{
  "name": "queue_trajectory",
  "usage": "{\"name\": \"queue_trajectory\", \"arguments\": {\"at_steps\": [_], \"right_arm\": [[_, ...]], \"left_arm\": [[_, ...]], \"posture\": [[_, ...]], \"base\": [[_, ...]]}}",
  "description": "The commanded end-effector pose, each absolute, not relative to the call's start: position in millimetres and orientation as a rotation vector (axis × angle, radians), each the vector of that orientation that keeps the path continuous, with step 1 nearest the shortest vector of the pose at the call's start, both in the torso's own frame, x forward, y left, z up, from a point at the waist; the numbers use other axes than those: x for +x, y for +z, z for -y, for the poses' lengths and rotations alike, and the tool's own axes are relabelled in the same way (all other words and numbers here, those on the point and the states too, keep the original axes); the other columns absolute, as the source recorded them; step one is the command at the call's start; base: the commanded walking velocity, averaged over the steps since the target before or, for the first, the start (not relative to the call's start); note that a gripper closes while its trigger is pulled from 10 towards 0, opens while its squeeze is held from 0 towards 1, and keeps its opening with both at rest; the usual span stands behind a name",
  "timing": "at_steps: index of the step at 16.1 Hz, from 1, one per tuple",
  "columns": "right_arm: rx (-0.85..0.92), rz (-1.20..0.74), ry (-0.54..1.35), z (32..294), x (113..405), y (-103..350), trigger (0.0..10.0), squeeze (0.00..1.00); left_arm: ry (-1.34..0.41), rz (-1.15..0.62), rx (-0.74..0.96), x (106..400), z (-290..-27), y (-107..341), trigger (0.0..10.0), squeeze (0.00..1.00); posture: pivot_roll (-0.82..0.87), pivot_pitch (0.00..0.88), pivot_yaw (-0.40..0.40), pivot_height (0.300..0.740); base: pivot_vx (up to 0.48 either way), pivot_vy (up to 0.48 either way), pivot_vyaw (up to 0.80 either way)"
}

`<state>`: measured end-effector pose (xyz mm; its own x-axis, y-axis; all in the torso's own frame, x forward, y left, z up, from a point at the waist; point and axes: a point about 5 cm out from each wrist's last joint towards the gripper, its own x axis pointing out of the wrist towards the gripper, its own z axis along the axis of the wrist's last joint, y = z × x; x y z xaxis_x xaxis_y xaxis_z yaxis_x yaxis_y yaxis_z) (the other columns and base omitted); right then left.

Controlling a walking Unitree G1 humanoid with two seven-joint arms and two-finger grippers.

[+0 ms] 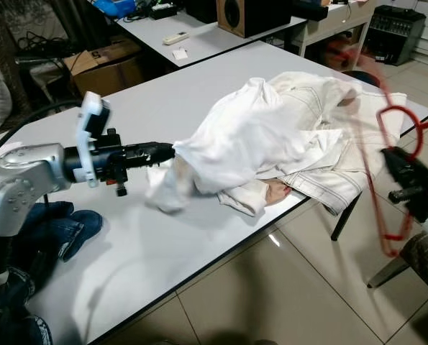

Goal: Hang hanger

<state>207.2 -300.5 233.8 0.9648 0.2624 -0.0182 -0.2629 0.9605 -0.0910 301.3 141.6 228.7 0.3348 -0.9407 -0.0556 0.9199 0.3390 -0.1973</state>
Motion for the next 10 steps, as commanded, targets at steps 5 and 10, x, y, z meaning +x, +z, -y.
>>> {"name": "queue_trajectory", "arguments": {"at_steps": [5,10], "right_arm": [[-0.039,-0.065,0.338,285.8,199.6,221.4,10.0,0.00],[-0.066,-0.156,0.373,273.0,191.1,203.5,10.0,0.00]], "left_arm": [[-0.882,-0.322,-0.344,338.1,-140.1,213.1,0.0,0.00],[-0.523,-0.522,0.035,350.0,-160.3,142.1,2.4,0.00]], "posture": [[-0.24,0.000,0.162,0.740],[-0.25,0.000,0.174,0.740]], "base": [[0.000,0.000,0.00],[0.000,0.000,0.00]]}}
